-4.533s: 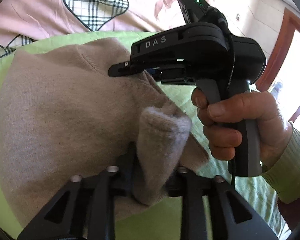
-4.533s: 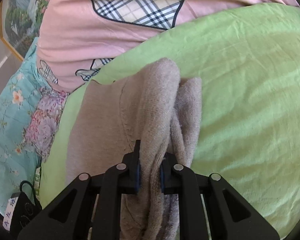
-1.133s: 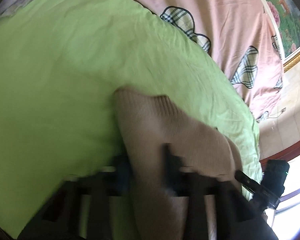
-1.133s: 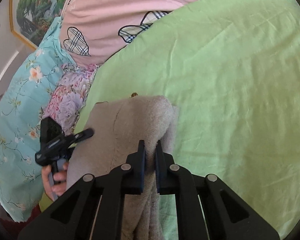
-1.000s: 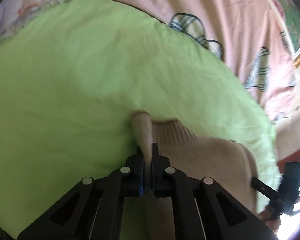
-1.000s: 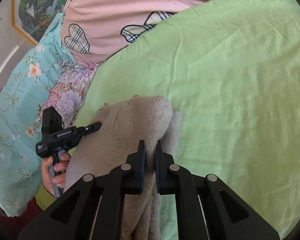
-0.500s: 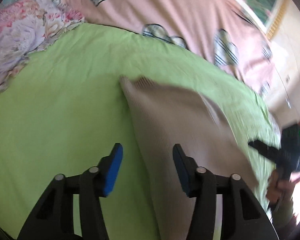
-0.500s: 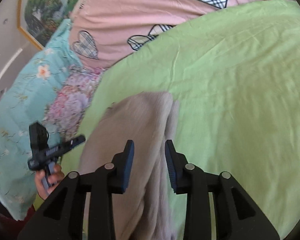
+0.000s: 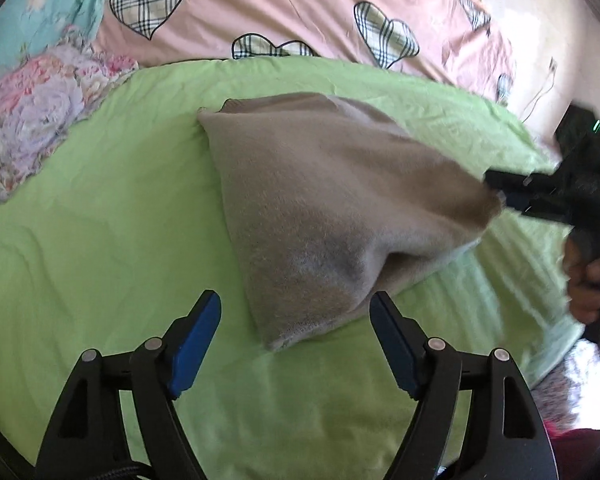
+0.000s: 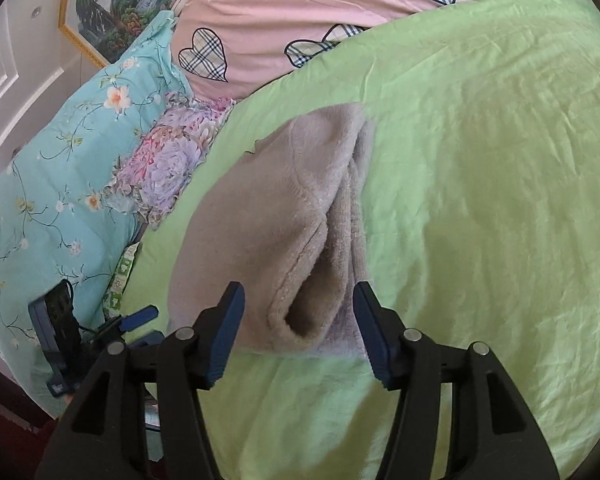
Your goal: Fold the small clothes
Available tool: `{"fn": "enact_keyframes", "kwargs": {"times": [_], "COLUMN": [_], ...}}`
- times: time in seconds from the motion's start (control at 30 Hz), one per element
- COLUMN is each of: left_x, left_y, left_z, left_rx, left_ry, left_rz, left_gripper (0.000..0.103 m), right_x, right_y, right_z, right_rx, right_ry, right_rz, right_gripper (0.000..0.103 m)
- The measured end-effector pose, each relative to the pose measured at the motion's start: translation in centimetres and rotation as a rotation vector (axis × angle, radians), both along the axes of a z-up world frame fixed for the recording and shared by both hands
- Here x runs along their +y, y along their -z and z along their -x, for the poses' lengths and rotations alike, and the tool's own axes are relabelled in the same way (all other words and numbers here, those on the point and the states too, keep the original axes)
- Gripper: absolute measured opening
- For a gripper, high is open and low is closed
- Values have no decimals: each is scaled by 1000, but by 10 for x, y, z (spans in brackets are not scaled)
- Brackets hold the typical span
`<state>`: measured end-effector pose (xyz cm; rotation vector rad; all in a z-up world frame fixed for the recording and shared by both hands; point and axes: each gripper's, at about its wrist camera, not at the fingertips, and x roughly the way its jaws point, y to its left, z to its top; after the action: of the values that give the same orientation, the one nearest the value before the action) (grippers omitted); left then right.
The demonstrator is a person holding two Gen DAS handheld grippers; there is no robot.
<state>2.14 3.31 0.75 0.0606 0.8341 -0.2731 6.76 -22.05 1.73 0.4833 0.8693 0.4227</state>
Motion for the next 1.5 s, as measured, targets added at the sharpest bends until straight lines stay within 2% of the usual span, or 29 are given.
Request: {"fn": "enact_keyframes", "kwargs": {"times": [0.13, 0.23, 0.33, 0.37, 0.4, 0.43, 0.47, 0.5, 0.53, 0.57, 0.67, 0.73, 0.8, 0.93, 1.03, 1.37, 1.5], "left_x": [-1, 0, 8, 10, 12, 16, 18, 21, 23, 22, 18, 14, 11, 23, 26, 32, 31], "left_y": [20, 23, 16, 15, 15, 18, 20, 23, 22, 18, 10, 13, 17, 22, 23, 28, 28], "left_z": [-10, -8, -3, -2, -3, -5, -8, -11, -10, -9, -2, -2, -3, -7, -8, -15, -16], "left_rx": [17, -8, -42, -46, -42, -25, -6, 19, 23, 4, -37, -26, -18, 29, 46, 79, 88], "left_ry": [-40, -80, -118, -126, -135, -148, -148, -148, -164, -176, -182, -177, -177, -182, -172, -160, -157], "left_rz": [-49, -96, -73, -62, -52, -21, 4, 39, 48, 34, -19, -33, -59, 8, 28, 85, 92], "left_gripper": [78, 76, 69, 67, 60, 41, 29, 15, 13, 12, 11, 10, 10, 10, 10, 13, 13], "right_x": [9, 18, 24, 25, 26, 27, 29, 30, 30, 29, 9, 2, 2, 9, 6, 10, 8], "right_y": [-1, 5, 11, 13, 14, 16, 20, 21, 21, 16, -34, -46, -34, 14, 36, 44, 46], "right_z": [2, 1, 0, 0, -1, -2, -4, -6, -8, -8, 5, 6, 2, -4, -6, -8, -7], "right_rx": [-9, -2, 3, 5, 8, 15, 30, 42, 52, 46, -105, -120, -75, 49, 96, 88, 103], "right_ry": [-21, -36, -47, -47, -47, -50, -57, -61, -63, -64, -53, -61, -58, -53, -34, -19, 10], "right_rz": [9, 16, 10, 11, 10, 9, 8, 10, 6, -10, -91, -35, 53, 178, 161, 288, 291], "right_gripper": [58, 58, 58, 54, 49, 38, 20, 7, 6, 6, 5, 5, 5, 5, 5, 5, 5]}}
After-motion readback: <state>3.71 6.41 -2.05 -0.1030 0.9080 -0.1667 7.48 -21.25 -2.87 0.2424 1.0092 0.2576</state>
